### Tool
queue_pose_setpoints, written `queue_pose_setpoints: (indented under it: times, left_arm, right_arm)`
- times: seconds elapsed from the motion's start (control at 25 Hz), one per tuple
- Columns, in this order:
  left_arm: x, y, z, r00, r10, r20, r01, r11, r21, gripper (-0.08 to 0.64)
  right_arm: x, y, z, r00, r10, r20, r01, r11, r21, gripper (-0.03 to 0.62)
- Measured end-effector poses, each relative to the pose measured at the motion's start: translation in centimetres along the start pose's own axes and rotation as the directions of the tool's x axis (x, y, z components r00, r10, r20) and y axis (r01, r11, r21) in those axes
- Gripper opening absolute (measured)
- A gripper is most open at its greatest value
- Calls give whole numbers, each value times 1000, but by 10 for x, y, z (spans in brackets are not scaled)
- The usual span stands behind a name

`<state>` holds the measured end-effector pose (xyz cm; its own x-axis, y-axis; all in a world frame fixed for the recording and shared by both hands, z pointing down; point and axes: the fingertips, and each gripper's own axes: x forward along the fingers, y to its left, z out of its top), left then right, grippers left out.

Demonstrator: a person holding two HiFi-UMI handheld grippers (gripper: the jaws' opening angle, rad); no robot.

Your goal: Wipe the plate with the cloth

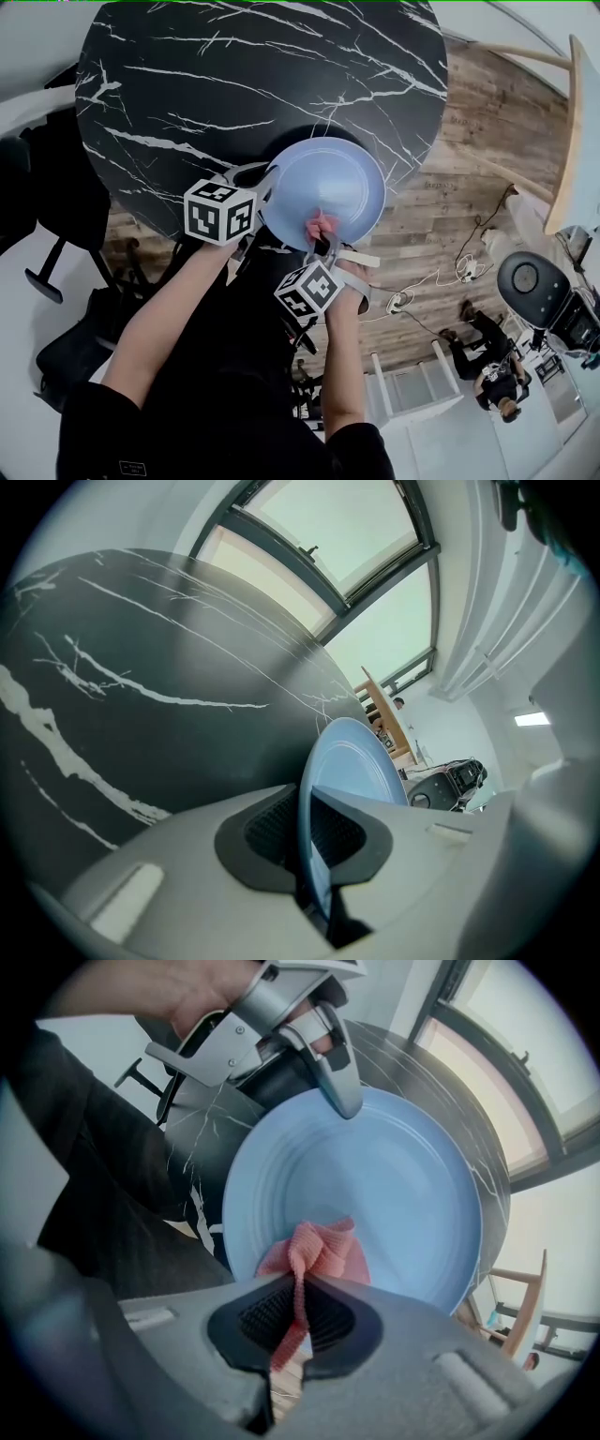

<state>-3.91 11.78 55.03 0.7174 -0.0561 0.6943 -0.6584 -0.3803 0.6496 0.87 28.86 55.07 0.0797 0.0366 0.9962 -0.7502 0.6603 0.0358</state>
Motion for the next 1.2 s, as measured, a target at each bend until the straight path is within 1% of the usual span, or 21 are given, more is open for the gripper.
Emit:
queue_pose_setpoints:
  times: [0.28,0.52,0.72,0.84,1.04,1.2]
  left_arm:
    - [0,0,-1,1000,-14,-8,14,1000,4,24]
    - [0,0,0,999,-36,-9,36,999,2,23]
    - [-1,-1,-1,1000,-25,-13,25,999,21,23]
    - [-1,-1,-1,1000,-21,-15,22,1000,21,23]
    - [-1,-1,-1,1000,-10,-14,10,1000,18,23]
    - [0,-1,-1,1000,-3,-19,3,1000,18,25]
  right_arm:
    - [2,18,21,999,51,14,-50,998,-46,12]
    - [-2,24,47,998,50,46,-47,996,-71,12]
    - [-6,23,66,997,46,67,-40,995,-92,12]
    - [-7,22,78,992,53,113,-43,995,-89,14]
    - [-7,20,96,975,75,208,-63,996,-63,14]
    - [-6,17,107,958,49,282,-31,997,-66,14]
